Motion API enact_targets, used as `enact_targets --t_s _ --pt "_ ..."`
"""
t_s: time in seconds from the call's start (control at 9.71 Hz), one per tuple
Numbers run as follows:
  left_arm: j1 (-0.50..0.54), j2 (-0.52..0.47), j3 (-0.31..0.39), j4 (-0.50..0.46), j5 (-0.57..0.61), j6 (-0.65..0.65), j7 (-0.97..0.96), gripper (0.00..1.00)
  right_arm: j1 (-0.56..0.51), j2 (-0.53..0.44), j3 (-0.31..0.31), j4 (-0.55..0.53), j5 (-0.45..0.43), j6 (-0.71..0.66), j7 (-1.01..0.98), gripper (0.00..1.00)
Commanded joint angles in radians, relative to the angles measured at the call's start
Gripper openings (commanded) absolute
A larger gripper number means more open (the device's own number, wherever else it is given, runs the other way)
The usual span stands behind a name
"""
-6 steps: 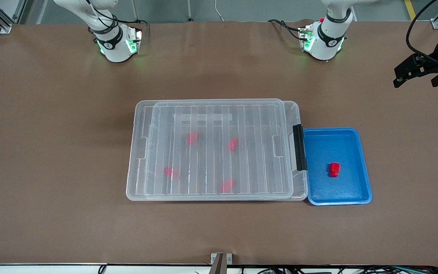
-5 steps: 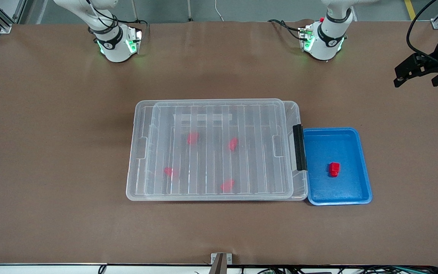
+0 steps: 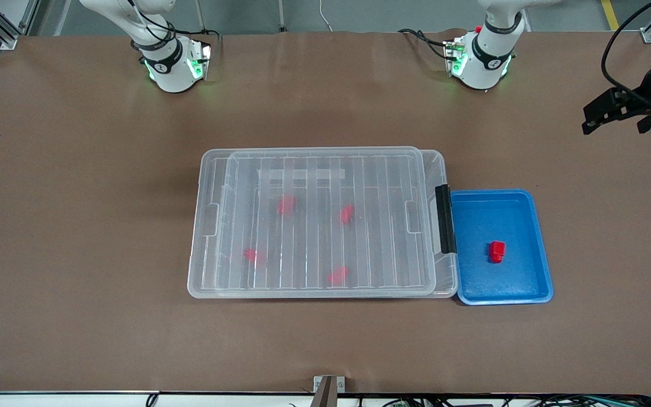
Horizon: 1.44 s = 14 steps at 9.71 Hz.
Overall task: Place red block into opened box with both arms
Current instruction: 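Reach the left gripper to the red block while the right gripper reaches the lid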
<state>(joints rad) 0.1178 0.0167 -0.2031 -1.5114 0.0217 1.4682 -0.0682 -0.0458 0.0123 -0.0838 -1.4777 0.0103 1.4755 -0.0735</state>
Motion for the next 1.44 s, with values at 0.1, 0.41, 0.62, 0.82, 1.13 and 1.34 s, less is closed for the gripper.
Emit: enact_targets --t_s 0.1,0.41,0.62,0.82,1.13,1.34 --pt "0.003 0.152 -0.006 -0.132 0.015 0.276 -0.007 1.00 0.024 0.122 0.130 -0.002 0.005 0.092 0.070 1.00" --pt "-0.001 0.287 -0.004 -0.184 0.017 0.450 -0.012 1.00 0.067 0.226 0.272 -0.058 -0.033 0.294 0.297 1.00" --pt "-0.003 0.348 -0.004 -0.222 0.070 0.561 -0.013 1.00 0.125 0.332 0.297 -0.059 -0.091 0.371 0.378 1.00" --pt "0.003 0.428 -0.004 -0.231 0.092 0.651 -0.013 1.00 0.161 0.409 0.297 -0.059 -0.134 0.433 0.394 1.00" --pt "0.013 0.517 -0.004 -0.231 0.092 0.722 -0.013 1.00 0.175 0.433 0.297 -0.166 -0.220 0.558 0.394 1.00" --pt "0.008 0.555 -0.004 -0.227 0.093 0.754 -0.013 0.99 0.176 0.434 0.297 -0.177 -0.222 0.566 0.391 1.00"
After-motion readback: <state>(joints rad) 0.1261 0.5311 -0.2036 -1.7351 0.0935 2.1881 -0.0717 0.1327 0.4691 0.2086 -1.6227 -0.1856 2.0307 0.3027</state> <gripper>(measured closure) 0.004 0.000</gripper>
